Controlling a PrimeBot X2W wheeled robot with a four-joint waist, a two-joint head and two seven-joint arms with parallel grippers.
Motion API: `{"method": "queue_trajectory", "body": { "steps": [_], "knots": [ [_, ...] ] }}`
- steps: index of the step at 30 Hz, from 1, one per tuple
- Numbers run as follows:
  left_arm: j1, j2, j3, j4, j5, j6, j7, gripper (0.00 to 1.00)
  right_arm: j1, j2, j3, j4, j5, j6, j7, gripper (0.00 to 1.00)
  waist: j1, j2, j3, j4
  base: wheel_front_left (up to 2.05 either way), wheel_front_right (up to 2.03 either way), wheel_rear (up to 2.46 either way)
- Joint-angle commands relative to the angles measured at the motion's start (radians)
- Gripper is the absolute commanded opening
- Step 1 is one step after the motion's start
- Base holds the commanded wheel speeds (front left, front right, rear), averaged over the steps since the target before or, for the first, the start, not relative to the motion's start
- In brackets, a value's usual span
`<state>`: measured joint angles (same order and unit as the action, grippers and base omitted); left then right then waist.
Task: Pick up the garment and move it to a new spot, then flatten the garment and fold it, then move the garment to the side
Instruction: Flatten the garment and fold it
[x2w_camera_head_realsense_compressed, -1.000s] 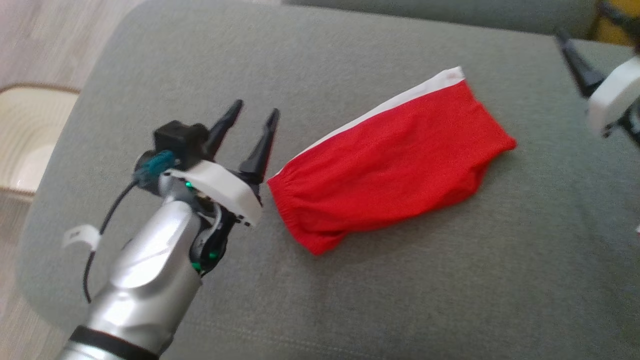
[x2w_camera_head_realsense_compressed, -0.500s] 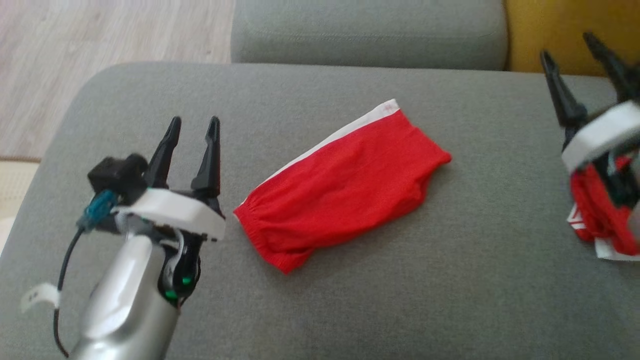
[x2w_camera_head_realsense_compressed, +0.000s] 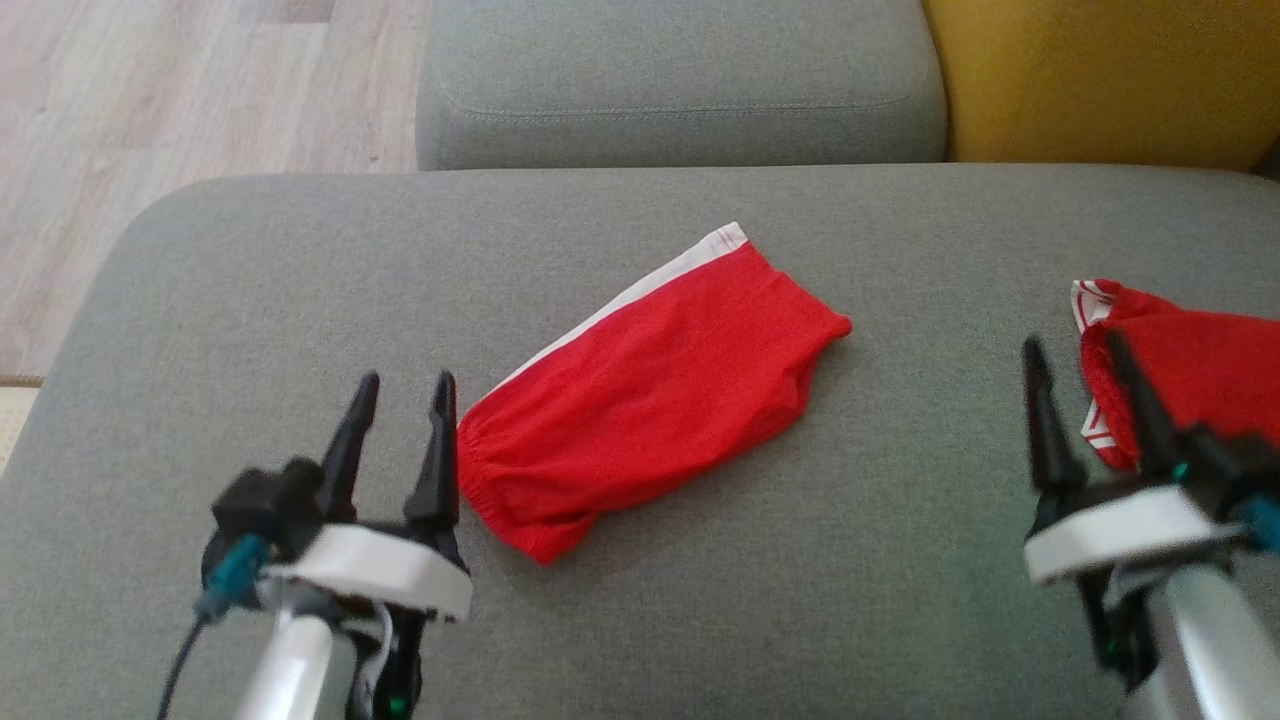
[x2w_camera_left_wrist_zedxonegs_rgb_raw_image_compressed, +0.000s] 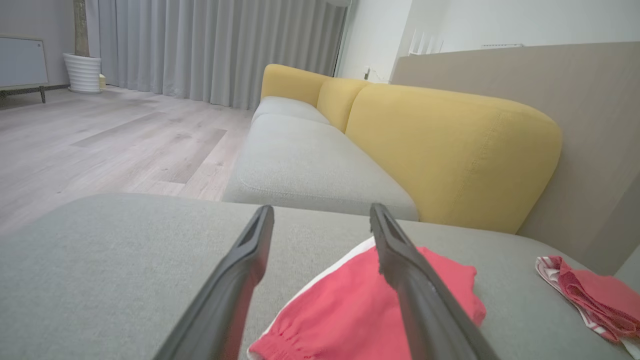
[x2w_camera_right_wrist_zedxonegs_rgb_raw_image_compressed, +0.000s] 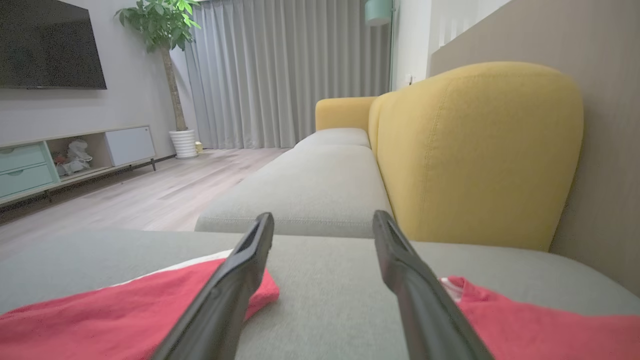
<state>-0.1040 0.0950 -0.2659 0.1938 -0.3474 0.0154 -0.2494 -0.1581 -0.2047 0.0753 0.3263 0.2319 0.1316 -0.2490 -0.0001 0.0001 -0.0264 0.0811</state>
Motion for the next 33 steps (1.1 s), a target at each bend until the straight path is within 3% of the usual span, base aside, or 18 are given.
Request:
{"method": "queue_trajectory", "body": {
  "steps": [1, 8, 18, 28, 33],
  "knots": [
    [-0.028, 0.003, 0.046, -0.039, 0.011, -0.007, -0.012, 1.0, -0.015, 0.001, 0.009, -0.044, -0.014, -0.001, -0.001, 1.0, 0.0001, -0.0001, 0.0, -0.001, 0.0, 0.0, 0.0],
    [0.046, -0.033, 0.093, -0.062, 0.053, -0.006, -0.012, 1.0, 0.12, 0.094, -0.044, -0.146, -0.11, -0.001, 0.035, 1.0, 0.0001, -0.0001, 0.008, -0.007, 0.0, 0.0, 0.0],
    [0.026, -0.044, 0.098, -0.061, 0.081, -0.034, -0.012, 1.0, 0.136, 0.113, -0.057, -0.219, -0.131, -0.001, 0.1, 1.0, 0.0001, -0.0001, 0.049, 0.03, 0.0, 0.0, 0.0],
    [-0.036, -0.045, 0.038, -0.057, 0.033, -0.029, -0.012, 1.0, -0.045, 0.15, -0.135, -0.123, 0.181, -0.001, 0.367, 1.0, 0.0001, -0.0001, 0.172, 0.132, 0.0, 0.0, 0.0],
    [-0.061, -0.045, 0.0, -0.059, 0.015, -0.025, -0.012, 1.0, -0.159, 0.153, -0.178, -0.034, 0.243, -0.001, 0.51, 1.0, 0.0001, -0.0001, 0.214, 0.191, 0.0, 0.0, 0.0]
  ]
}}
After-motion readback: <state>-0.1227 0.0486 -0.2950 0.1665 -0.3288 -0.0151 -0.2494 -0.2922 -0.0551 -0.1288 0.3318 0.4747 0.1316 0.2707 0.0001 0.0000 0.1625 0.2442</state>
